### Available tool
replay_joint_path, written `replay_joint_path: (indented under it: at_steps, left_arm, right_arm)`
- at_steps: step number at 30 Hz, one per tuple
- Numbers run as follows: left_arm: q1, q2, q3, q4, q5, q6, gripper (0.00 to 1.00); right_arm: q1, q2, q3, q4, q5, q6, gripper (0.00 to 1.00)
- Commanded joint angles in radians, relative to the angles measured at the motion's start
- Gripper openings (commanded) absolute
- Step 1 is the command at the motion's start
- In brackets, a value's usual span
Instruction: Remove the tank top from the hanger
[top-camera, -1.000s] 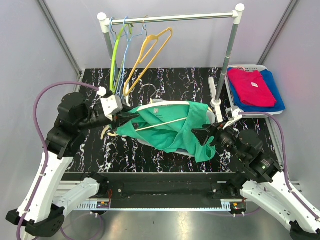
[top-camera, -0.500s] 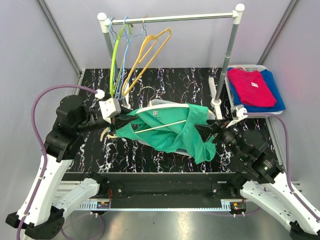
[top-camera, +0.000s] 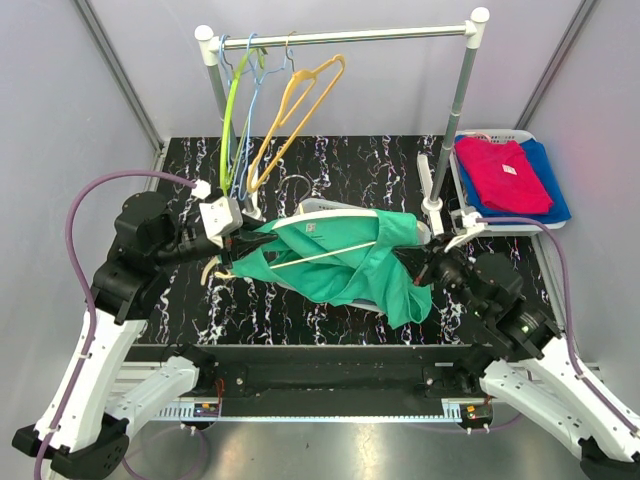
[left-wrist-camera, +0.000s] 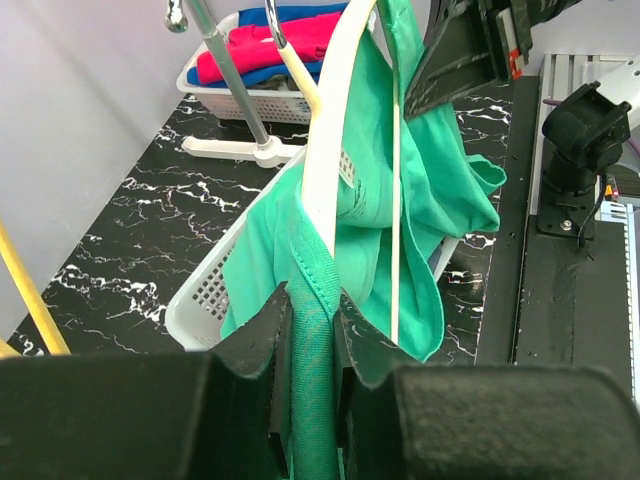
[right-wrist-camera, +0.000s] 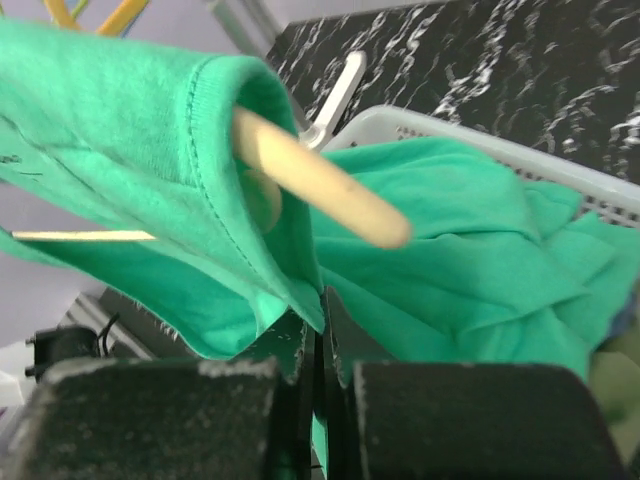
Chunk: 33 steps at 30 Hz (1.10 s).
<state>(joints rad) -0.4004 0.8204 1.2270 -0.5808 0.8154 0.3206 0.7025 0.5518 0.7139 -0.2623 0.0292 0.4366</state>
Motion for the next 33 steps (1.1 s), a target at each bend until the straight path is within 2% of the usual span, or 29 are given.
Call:
replay_joint_path:
  at_steps: [1, 5, 9, 11, 16, 26, 29, 33]
  left_arm:
    - [0.005, -0.023, 0.002, 0.098, 0.027, -0.012, 0.01]
    - [0.003, -0.024, 0.002, 0.098, 0.031, -0.012, 0.02]
    - [0.003, -0.027, 0.0, 0.098, 0.036, -0.015, 0.02]
    - [0.005, -0.03, 0.0, 0.098, 0.037, -0.017, 0.02]
    - [0.003, -0.035, -0.004, 0.09, 0.047, -0.02, 0.02]
    - [0.003, -0.055, -0.02, 0.059, 0.057, 0.009, 0.03]
    - [0.005, -0.056, -0.026, 0.059, 0.064, 0.011, 0.03]
    - [0.003, -0.058, -0.014, 0.059, 0.067, 0.006, 0.03]
  right_arm:
    - [0.003, -0.101, 0.091, -0.052, 0.24, 0.042, 0.0]
    - [0.002, -0.177, 0.124, -0.084, 0.446, 0.05, 0.0]
    - [0.003, -0.142, 0.166, -0.187, 0.636, 0.063, 0.0]
    - [0.003, -0.109, 0.183, -0.244, 0.684, 0.093, 0.0]
    - [0.003, -0.078, 0.214, -0.249, 0.811, 0.077, 0.0]
    - [0.003, 0.028, 0.41, -0.247, 0.861, -0.058, 0.0]
    - [0.003, 0.086, 0.395, -0.258, 0.807, -0.078, 0.0]
    - [0.003, 0.128, 0.297, -0.238, 0.689, 0.0, 0.0]
